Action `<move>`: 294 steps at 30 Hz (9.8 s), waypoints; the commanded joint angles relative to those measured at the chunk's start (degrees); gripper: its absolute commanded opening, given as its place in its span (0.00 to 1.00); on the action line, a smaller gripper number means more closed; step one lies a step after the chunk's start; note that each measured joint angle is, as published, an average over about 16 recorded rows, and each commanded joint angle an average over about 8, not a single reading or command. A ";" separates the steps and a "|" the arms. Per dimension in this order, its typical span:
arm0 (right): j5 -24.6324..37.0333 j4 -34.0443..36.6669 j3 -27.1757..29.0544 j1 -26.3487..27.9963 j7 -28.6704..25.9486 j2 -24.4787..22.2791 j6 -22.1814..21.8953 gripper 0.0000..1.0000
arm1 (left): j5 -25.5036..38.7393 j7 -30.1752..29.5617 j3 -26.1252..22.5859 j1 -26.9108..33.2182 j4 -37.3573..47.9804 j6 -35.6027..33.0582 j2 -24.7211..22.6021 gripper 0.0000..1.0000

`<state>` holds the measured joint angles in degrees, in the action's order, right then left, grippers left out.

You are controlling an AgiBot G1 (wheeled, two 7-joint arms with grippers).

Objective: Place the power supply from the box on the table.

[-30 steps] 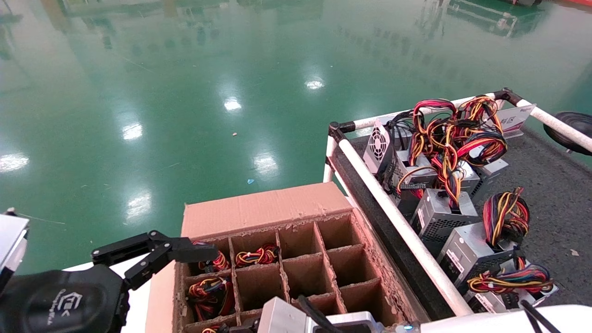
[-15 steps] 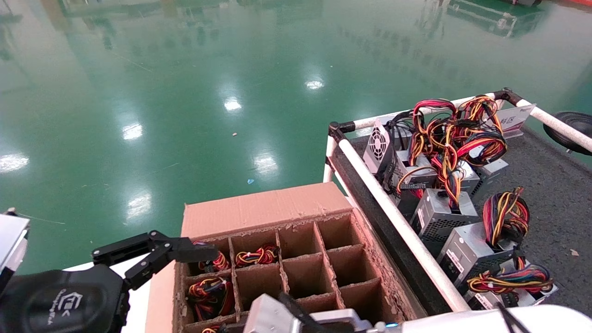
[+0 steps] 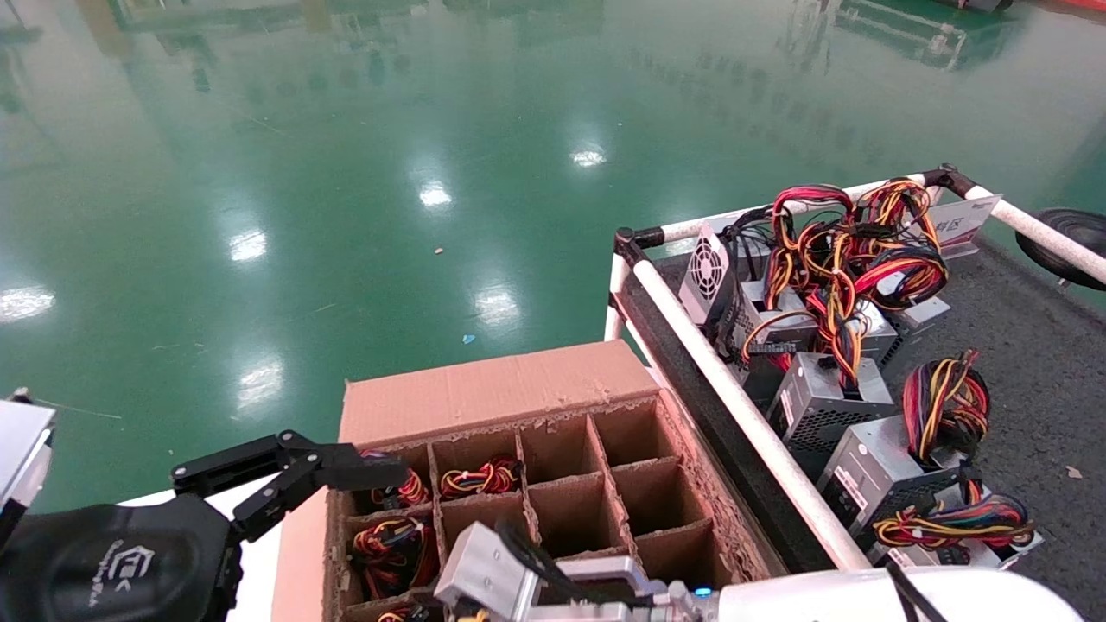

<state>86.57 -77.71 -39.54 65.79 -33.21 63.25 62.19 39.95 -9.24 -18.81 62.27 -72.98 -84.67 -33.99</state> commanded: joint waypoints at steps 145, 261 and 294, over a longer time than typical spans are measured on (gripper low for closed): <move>-30.86 66.14 30.49 27.55 6.44 -40.39 27.84 0.00 | -0.14 0.10 -0.21 0.05 0.00 0.09 0.08 1.00; -30.43 67.37 24.20 24.37 12.22 -29.99 20.55 1.00 | -0.25 0.18 -0.33 0.07 0.06 0.13 0.13 1.00; -38.06 33.65 23.84 9.16 17.67 -29.06 22.15 1.00 | -0.28 0.21 -0.37 0.09 0.09 0.13 0.14 1.00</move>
<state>48.51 -44.08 -15.69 74.94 -15.54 34.19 84.34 39.67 -9.03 -19.18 62.37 -72.89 -84.53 -33.84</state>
